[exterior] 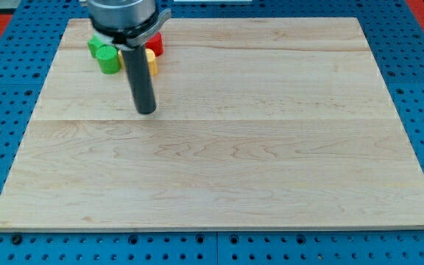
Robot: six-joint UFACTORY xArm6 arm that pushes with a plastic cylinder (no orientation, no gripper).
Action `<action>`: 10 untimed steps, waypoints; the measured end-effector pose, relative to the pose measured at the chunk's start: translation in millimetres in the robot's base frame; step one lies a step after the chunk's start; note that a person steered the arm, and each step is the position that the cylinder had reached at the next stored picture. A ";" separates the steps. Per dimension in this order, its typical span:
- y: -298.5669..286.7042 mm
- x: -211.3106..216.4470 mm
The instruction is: Slightly push the blue triangle into the red star
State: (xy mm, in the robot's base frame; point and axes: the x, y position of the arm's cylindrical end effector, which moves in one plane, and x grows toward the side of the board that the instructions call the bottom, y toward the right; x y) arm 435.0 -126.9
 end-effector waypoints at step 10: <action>-22.0 -241.2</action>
State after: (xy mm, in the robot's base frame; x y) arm 193.8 -148.8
